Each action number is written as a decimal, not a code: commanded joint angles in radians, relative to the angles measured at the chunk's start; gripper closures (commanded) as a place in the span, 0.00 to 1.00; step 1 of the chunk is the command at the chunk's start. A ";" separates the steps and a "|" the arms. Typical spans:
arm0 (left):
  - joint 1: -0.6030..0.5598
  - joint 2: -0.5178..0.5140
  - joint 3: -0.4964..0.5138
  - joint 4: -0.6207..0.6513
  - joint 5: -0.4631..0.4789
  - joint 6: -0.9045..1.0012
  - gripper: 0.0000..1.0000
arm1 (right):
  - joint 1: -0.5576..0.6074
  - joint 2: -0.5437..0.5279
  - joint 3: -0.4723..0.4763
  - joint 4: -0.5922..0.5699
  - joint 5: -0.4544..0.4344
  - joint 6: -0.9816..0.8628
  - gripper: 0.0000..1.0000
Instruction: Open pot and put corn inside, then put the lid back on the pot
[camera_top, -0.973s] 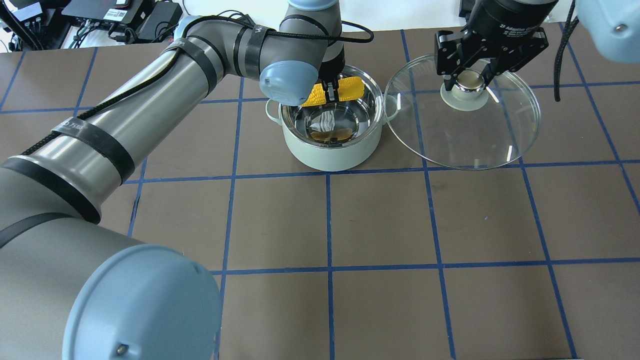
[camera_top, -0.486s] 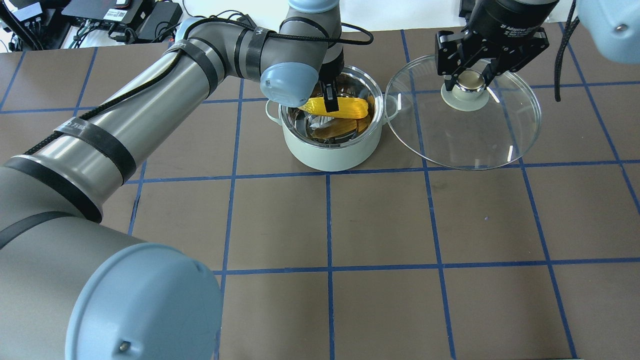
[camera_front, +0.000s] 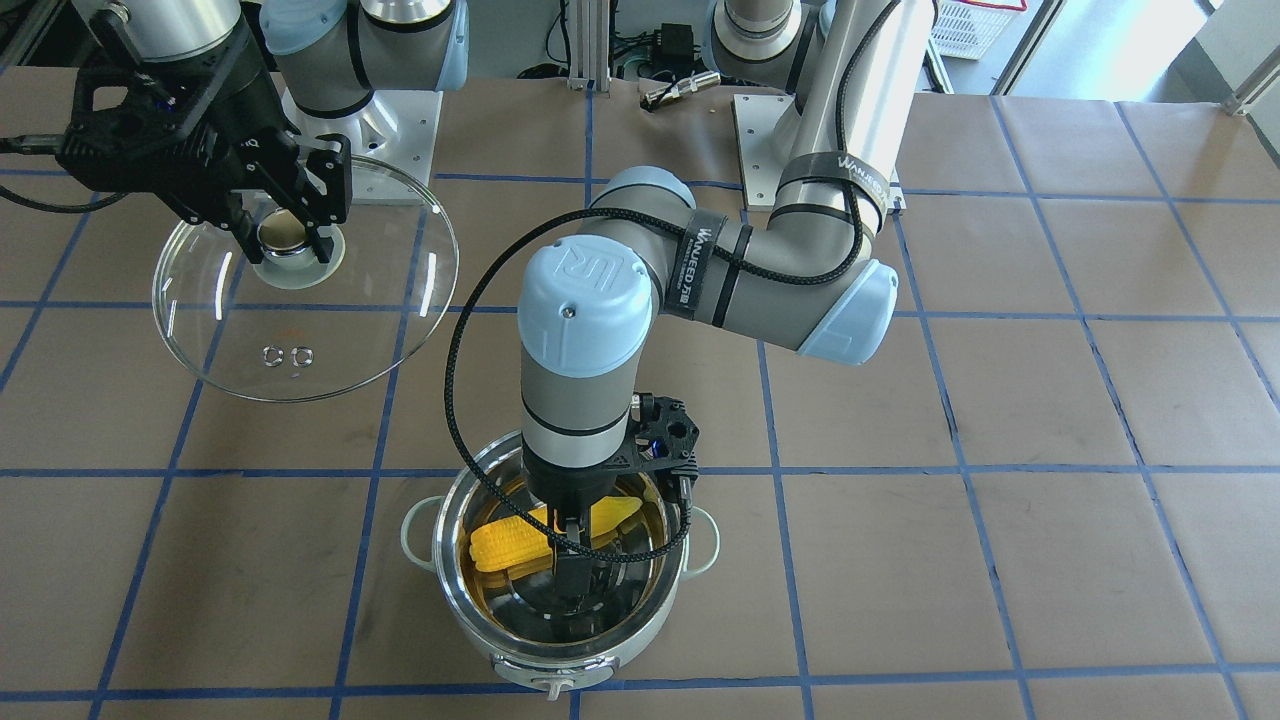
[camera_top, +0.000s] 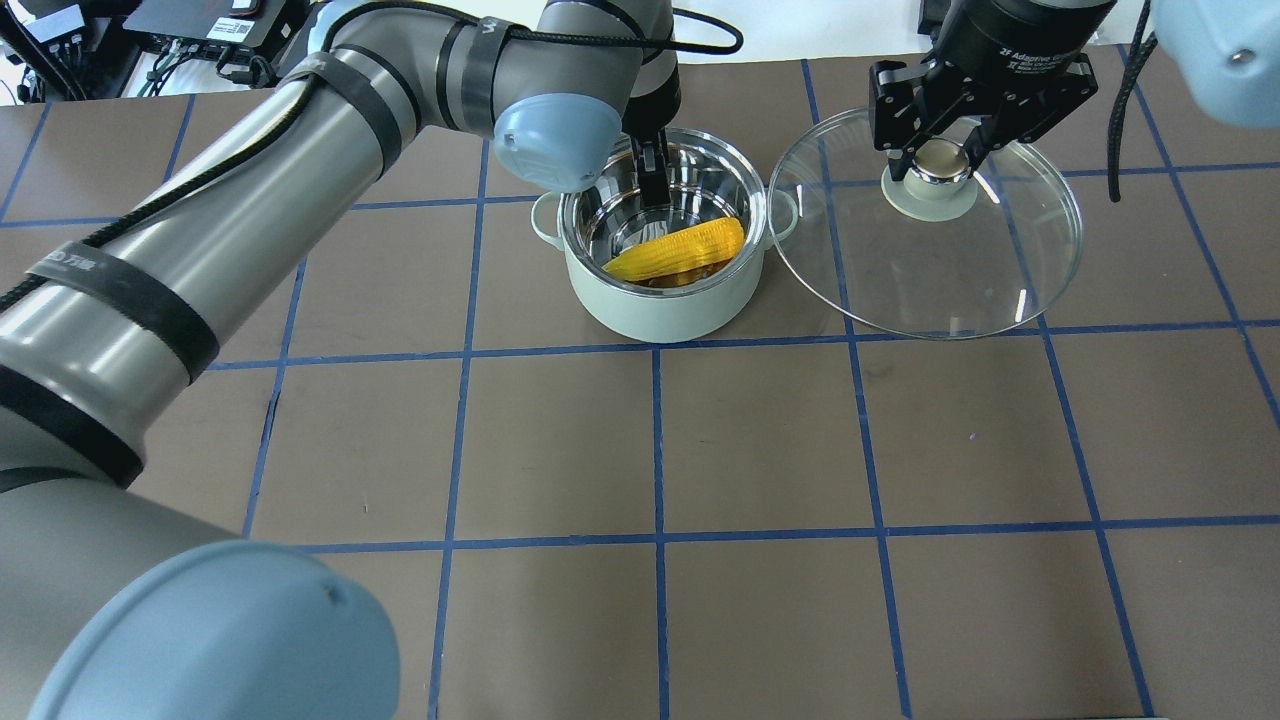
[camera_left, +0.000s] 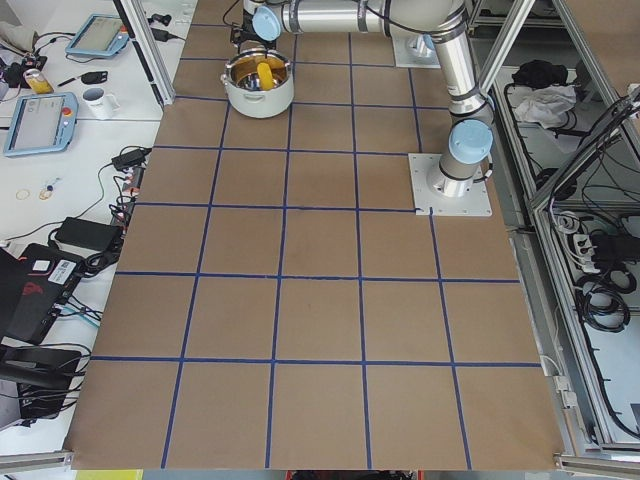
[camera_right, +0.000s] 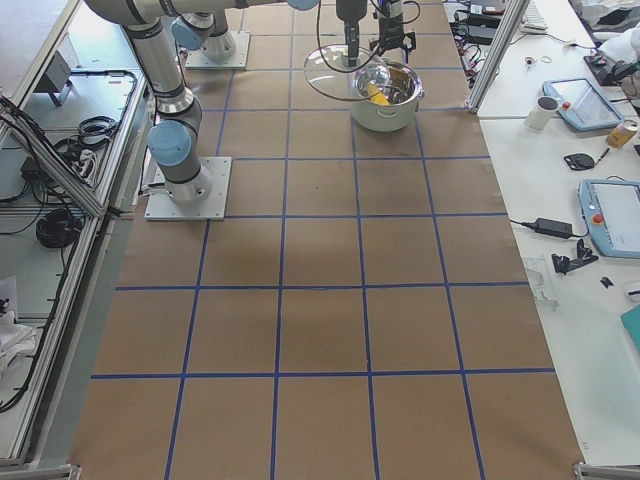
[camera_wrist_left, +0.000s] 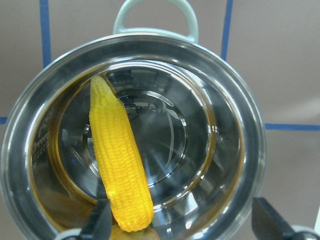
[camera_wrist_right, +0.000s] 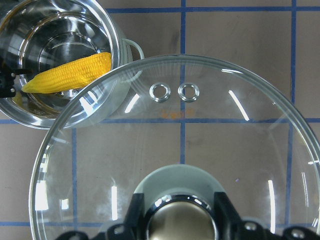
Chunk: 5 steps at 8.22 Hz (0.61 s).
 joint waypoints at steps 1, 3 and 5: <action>0.020 0.177 0.001 -0.093 0.001 0.104 0.00 | 0.002 0.003 -0.001 -0.004 0.002 -0.002 0.82; 0.102 0.268 -0.003 -0.171 0.001 0.248 0.00 | 0.045 0.056 -0.034 -0.056 -0.002 -0.049 0.82; 0.245 0.299 -0.003 -0.248 0.001 0.456 0.00 | 0.141 0.181 -0.129 -0.088 -0.048 0.015 0.84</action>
